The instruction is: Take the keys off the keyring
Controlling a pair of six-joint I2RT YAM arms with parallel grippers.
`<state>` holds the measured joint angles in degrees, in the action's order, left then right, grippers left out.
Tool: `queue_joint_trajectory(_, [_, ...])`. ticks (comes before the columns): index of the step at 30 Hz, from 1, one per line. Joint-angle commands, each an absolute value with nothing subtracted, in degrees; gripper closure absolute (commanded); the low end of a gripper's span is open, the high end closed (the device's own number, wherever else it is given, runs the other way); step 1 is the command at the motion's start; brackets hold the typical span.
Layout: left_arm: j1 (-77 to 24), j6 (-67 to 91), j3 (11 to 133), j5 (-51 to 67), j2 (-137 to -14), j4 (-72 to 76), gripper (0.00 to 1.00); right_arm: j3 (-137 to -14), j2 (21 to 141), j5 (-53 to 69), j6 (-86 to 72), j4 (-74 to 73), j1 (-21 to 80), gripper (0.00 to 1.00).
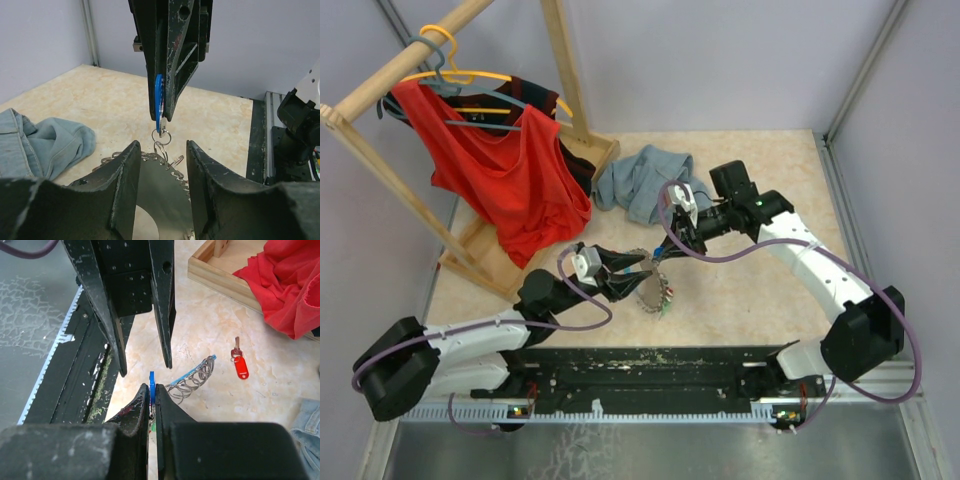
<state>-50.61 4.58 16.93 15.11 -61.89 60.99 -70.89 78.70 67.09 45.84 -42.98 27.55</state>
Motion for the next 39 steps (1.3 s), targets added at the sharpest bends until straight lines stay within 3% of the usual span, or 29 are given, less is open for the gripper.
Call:
queue_joint_trajectory(1, [-50.3,2.0,19.8,17.7,-64.8,64.5,0.53,-71.7,77.2,69.6,46.2,-41.6,27.2,1.00])
queue_joint_trajectory(6, [-50.3,1.6,21.0,18.1,-66.8,65.1,0.55,-71.8,77.3,69.9,46.8,-42.2,27.3,1.00])
queue_joint_trajectory(15, [-50.1,2.1,22.9,18.9,-68.7,64.8,0.75,-71.8,77.5,70.0,47.1,-42.4,27.2,1.00])
queue_joint_trajectory(20, [-49.8,2.2,23.9,20.9,-69.6,63.6,1.00,-71.8,77.5,70.0,47.1,-42.4,27.3,1.00])
queue_joint_trajectory(25, [-49.2,2.6,23.6,21.5,-69.0,62.0,1.00,-72.1,77.3,69.5,46.7,-42.4,27.3,1.00])
queue_joint_trajectory(30, [-48.1,4.6,22.6,21.8,-68.0,62.2,1.00,-72.2,77.3,69.4,46.5,-42.5,27.2,0.83])
queue_joint_trajectory(39, [-47.0,6.5,21.2,23.0,-67.5,64.4,1.00,-72.4,77.6,69.2,46.6,-42.9,26.4,0.77])
